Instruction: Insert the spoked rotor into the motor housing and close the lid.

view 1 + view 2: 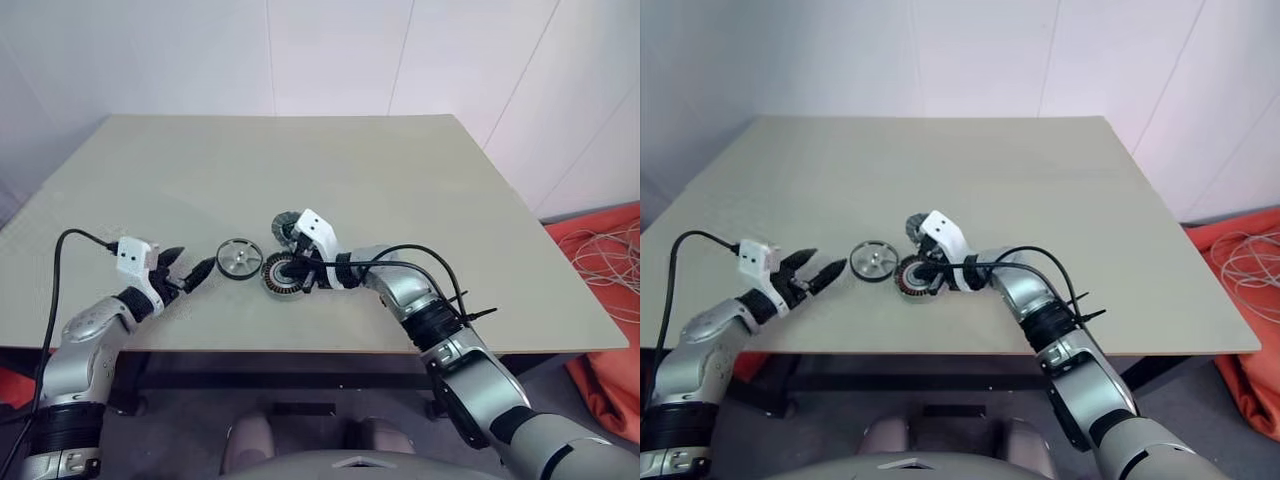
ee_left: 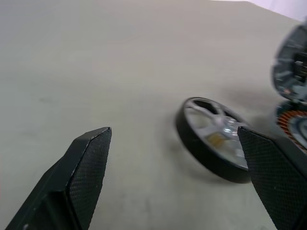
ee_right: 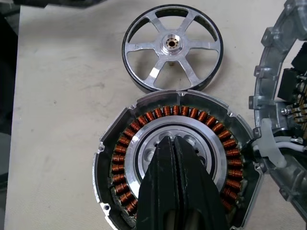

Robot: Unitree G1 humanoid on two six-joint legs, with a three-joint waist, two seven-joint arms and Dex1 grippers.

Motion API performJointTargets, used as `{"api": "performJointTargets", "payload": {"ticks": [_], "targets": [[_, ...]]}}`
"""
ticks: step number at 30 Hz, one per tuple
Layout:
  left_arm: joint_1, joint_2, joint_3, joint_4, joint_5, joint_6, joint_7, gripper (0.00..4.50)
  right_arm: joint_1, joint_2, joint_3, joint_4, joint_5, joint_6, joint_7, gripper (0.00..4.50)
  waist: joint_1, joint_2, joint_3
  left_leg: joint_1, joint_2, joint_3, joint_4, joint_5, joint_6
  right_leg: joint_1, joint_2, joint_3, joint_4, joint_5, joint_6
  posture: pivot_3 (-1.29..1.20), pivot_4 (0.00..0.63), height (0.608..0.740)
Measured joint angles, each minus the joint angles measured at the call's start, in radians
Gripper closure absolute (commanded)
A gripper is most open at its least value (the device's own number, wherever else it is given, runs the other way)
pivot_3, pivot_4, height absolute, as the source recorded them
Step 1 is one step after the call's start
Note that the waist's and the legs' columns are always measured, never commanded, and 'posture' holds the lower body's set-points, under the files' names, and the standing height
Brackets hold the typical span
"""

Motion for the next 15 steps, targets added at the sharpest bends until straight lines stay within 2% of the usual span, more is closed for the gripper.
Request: {"api": "performJointTargets", "payload": {"ticks": [4, 9, 12, 15], "targets": [[-0.071, -0.040, 0.089, -0.014, -0.114, 0.158, 0.122, 0.00, 0.005, -0.011, -0.011, -0.041, 0.007, 0.008, 0.014, 4.48, 0.000, 0.000, 0.000, -0.001, 0.000, 0.000, 0.001, 0.000, 0.000, 0.000, 0.000, 0.000, 0.000, 0.000, 0.000, 0.00, 0.000, 0.740], [-0.094, -0.057, 0.165, -0.023, -0.224, 0.313, 0.219, 0.00, 0.035, -0.089, -0.043, -0.236, 0.074, 0.078, 0.070, 4.48, 0.003, 0.000, 0.000, -0.001, 0.000, 0.000, 0.001, 0.000, 0.001, 0.000, 0.000, 0.000, 0.000, 0.000, 0.000, 0.00, 0.000, 0.740], [-0.105, -0.073, 0.218, -0.019, -0.284, 0.395, 0.287, 0.00, 0.062, -0.153, -0.068, -0.351, 0.123, 0.135, 0.104, 3.91, 0.005, -0.001, 0.000, -0.001, 0.000, 0.000, 0.001, -0.001, 0.001, 0.000, 0.000, 0.000, 0.000, 0.000, 0.000, 0.00, 0.000, 0.740], [-0.111, -0.085, 0.254, -0.010, -0.335, 0.454, 0.328, 0.00, 0.086, -0.207, -0.090, -0.438, 0.173, 0.194, 0.134, 2.88, 0.004, -0.001, 0.000, -0.001, 0.000, 0.000, 0.001, -0.001, 0.001, 0.000, 0.000, 0.000, 0.000, 0.000, 0.000, 0.00, 0.000, 0.740]]}}
